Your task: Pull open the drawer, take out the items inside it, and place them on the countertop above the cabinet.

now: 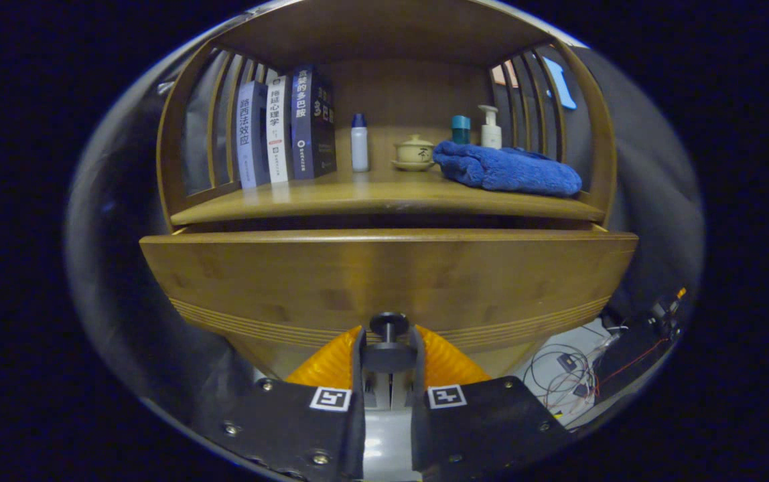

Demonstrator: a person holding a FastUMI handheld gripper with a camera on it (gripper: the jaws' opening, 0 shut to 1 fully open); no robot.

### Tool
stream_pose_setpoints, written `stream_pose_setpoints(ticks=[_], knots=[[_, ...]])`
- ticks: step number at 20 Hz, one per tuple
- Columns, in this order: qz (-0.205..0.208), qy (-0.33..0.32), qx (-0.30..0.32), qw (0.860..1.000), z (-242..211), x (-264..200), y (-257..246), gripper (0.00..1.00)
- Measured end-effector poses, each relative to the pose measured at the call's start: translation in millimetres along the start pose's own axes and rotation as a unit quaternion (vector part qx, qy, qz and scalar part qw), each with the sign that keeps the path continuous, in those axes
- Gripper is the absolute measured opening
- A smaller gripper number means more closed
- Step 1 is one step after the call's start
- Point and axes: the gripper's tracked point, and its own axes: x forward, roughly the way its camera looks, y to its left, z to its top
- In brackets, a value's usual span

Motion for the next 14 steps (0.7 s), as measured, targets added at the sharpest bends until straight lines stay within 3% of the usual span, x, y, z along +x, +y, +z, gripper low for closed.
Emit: stream_pose_setpoints(ticks=[7,14], knots=[[-0.033,0.036,-0.006,0.999,-43,-80,-7,0.27],[-0.033,0.034,0.012,0.999,-58,-102,-6,0.27]])
